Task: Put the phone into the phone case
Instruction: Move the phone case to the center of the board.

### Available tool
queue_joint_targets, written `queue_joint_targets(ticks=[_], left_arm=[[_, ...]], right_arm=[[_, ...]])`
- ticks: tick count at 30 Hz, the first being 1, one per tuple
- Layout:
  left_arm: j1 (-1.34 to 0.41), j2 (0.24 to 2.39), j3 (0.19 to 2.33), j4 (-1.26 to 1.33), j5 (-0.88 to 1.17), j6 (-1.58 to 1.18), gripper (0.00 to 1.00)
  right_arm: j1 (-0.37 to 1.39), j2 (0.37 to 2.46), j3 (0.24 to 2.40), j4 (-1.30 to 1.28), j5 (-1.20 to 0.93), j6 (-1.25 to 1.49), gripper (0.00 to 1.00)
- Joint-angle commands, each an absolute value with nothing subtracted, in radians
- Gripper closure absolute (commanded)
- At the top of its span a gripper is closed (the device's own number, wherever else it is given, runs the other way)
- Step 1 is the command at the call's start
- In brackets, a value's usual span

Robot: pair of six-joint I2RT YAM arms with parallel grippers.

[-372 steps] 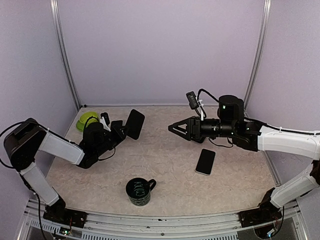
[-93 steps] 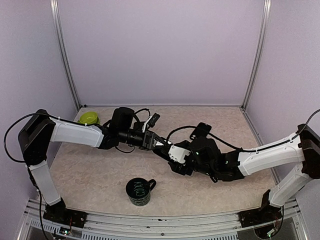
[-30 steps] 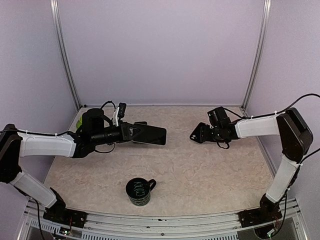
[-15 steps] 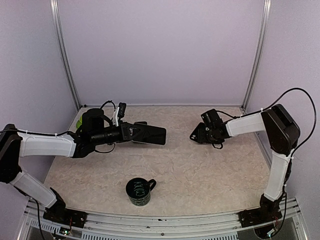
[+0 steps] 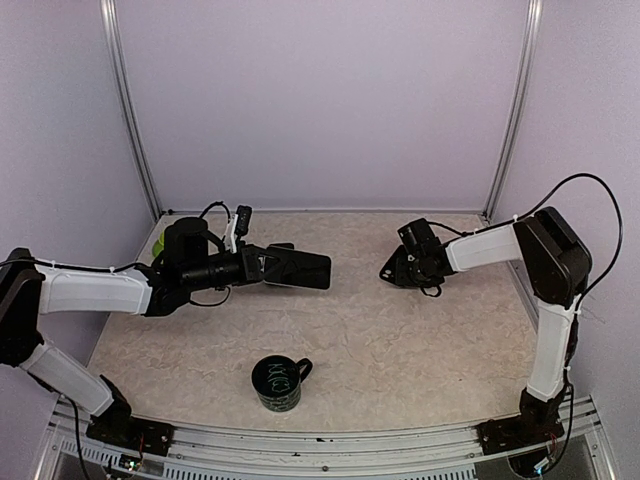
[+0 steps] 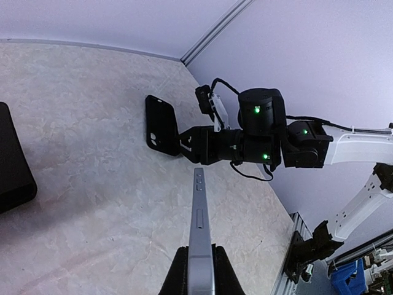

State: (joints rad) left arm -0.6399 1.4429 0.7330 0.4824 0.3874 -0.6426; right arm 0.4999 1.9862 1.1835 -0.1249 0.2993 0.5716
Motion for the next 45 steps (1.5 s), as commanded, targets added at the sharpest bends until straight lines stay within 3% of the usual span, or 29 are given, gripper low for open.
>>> queue_joint_targets(ticks=[1,9,21,34,45], left_arm=[[-0.63,1.42,0.726,0.551,0.386,-0.637,1.0],[-0.629,1.412,0.715,0.554,0.379,-0.638,1.0],[-0.622,1.396,0.701,0.553,0.371,-0.64,1.0],[-0.614,1.384,0.701,0.542,0.381,-0.634,1.0],[-0.606,1.372,0.716,0.481,0.406,-0.613,1.0]], right_arm=[[0.5,2.004,1.192,-0.127,0.301,0.559,0.66],[0.5,2.006,1.204,-0.131,0.291,0.515,0.84],[0.5,1.993,1.224,-0.11,0.226,0.399,1.0],[0.504,1.919,1.199,-0.032,-0.072,0.11,1.0],[0.631,1.878,1.114,-0.005,-0.105,-0.241,1.0]])
